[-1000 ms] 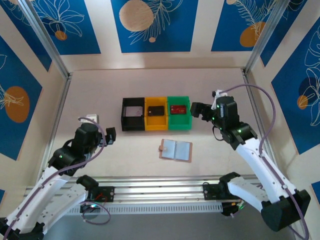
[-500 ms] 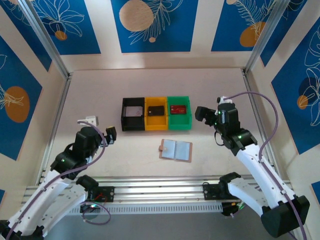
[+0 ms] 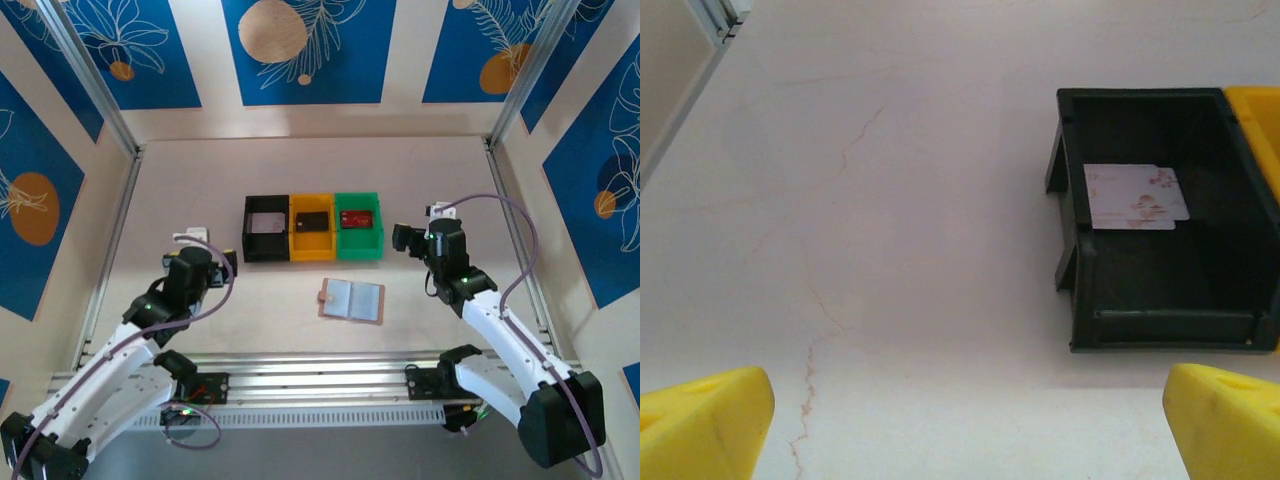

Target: Take the credit cards out of the card holder

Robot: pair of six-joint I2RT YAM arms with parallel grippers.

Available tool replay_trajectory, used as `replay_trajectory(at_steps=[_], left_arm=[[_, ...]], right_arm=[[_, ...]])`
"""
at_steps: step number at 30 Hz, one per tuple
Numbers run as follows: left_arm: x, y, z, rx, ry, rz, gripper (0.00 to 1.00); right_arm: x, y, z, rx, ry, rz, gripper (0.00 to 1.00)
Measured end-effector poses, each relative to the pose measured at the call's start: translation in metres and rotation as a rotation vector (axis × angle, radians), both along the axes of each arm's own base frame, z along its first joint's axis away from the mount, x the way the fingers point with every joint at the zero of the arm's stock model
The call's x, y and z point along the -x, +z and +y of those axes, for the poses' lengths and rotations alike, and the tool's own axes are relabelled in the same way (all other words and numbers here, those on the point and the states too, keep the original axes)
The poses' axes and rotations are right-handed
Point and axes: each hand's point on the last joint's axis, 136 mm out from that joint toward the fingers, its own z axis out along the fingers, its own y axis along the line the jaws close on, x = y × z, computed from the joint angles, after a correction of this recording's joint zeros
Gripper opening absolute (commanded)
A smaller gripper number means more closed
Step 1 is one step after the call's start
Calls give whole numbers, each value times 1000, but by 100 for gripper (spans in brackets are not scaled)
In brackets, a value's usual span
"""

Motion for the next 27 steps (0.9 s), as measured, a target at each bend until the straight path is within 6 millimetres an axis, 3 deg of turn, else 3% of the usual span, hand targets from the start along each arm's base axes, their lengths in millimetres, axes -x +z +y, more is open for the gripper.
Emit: replay_trajectory(at_steps=[9, 17, 27], left_arm=[[-26, -15, 5, -54, 51, 26, 100], [-38, -24, 18, -56, 95, -22, 100], [-53, -37, 41, -89, 159, -56, 100]], right_arm=[[-6, -30, -13, 47, 28, -81, 99], [-31, -33, -18, 63, 24, -135, 99], [-53, -77, -24, 95, 53, -83, 99]])
